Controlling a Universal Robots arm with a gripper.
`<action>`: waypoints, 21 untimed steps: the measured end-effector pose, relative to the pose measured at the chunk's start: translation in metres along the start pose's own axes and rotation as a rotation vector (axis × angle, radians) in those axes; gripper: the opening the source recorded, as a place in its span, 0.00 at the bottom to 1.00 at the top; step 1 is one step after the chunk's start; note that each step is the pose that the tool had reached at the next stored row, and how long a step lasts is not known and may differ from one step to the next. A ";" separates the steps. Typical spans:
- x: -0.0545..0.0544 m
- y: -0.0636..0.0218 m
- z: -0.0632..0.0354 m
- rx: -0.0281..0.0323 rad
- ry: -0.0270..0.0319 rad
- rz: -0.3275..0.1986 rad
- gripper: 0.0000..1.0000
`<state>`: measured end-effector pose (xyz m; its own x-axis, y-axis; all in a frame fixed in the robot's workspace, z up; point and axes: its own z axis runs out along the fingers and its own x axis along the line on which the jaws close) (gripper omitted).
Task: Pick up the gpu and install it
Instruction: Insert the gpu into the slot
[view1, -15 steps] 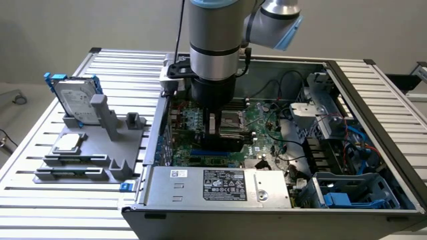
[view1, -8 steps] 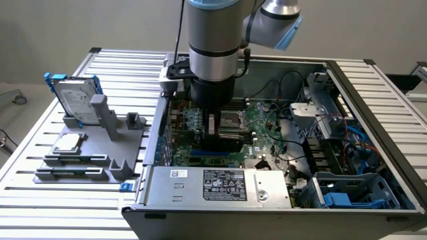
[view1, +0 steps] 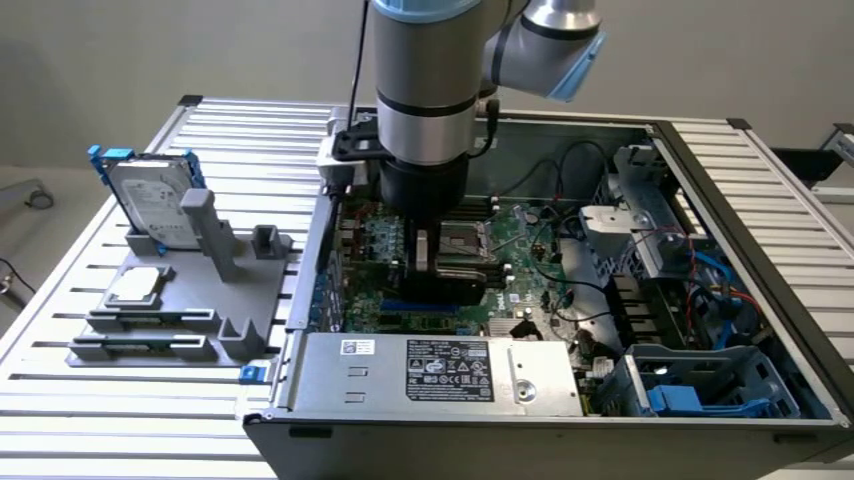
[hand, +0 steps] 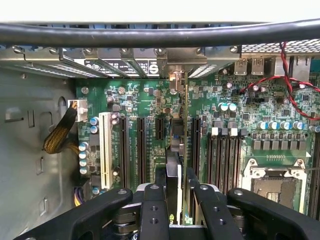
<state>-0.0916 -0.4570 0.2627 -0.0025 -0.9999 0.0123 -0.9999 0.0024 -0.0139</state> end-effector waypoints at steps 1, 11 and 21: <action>0.000 0.0000 0.0004 0.0000 -0.0004 0.000 0.26; 0.000 0.0000 0.0034 -0.0001 -0.0084 -0.001 0.26; 0.000 -0.0004 -0.0040 -0.0013 -0.0110 -0.001 0.26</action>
<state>-0.0913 -0.4570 0.2667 -0.0015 -1.0000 0.0013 -0.9999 0.0015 -0.0126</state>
